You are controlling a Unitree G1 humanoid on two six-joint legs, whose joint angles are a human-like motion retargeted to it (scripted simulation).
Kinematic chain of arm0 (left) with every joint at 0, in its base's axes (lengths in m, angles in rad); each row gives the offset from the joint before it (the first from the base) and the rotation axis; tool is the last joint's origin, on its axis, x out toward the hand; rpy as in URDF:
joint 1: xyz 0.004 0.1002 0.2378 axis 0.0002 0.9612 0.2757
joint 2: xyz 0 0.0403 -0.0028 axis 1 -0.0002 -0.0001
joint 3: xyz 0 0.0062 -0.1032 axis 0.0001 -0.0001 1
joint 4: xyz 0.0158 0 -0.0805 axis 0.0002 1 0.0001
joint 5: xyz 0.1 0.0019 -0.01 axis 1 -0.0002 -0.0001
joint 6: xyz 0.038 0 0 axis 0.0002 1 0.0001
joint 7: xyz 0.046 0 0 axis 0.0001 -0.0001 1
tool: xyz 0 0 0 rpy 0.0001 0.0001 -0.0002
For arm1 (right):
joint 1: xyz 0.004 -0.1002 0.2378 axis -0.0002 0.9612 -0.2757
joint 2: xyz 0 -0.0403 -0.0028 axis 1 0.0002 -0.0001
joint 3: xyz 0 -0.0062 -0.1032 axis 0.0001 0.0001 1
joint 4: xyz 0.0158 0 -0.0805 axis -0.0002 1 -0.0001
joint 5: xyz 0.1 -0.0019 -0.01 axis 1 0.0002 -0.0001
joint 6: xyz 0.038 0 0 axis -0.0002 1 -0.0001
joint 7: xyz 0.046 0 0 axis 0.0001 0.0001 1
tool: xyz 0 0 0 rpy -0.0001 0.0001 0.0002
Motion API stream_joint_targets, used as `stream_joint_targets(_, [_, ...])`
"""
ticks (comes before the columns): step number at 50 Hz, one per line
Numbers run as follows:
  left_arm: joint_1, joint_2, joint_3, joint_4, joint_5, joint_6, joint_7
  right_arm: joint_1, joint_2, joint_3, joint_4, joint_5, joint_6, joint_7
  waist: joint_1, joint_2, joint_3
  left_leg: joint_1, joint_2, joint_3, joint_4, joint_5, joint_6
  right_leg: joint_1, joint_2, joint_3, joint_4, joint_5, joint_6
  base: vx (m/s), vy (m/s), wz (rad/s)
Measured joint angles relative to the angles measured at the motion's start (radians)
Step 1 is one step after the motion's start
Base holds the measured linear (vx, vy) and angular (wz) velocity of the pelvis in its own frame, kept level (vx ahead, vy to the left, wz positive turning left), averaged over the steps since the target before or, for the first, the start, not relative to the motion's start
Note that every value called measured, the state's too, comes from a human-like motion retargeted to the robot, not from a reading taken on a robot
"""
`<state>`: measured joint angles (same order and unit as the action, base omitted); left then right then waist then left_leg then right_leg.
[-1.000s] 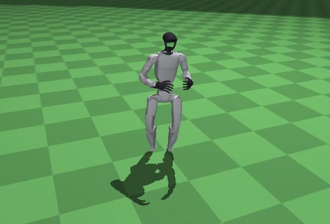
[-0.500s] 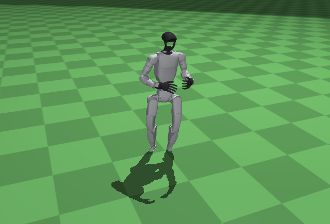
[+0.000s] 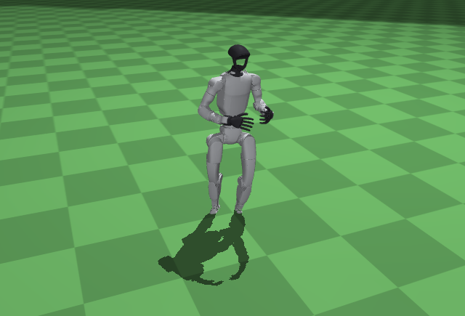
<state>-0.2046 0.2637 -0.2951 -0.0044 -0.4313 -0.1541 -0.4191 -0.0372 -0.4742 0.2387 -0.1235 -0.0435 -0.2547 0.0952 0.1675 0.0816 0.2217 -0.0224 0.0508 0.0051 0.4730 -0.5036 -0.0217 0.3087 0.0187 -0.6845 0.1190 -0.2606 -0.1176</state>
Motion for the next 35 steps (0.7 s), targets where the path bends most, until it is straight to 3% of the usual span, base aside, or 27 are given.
stream_joint_targets(13, [-0.031,-0.013,-0.014,0.023,-0.007,-0.006,0.031,-0.007,0.003,-0.01,-0.041,-0.004,0.001,0.027,-0.001,0.008,-0.023,-0.066,0.013,-0.03,0.038,-0.007,-0.005,0.005,0.055,-0.02,-0.098,0.055,-0.015,-0.02,-0.01,0.21])
stream_joint_targets(25, [-0.053,-0.006,-0.047,0.052,-0.015,0.009,0.001,-0.177,-0.041,-0.036,-0.178,-0.054,0.009,0.045,0.001,0.014,-0.051,-0.126,0.018,-0.061,0.083,-0.017,0.003,-0.011,0.084,-0.026,-0.123,0.077,-0.034,-0.01,-0.01,0.19])
stream_joint_targets(35, [-0.062,-0.007,-0.072,0.06,-0.001,0.019,-0.008,-0.154,-0.062,0.002,-0.14,-0.036,0.037,0.097,0.014,0.024,-0.058,-0.169,0.017,-0.08,0.12,-0.032,0.007,-0.036,0.09,-0.028,-0.102,0.068,-0.047,0.0,0.0,0.19])
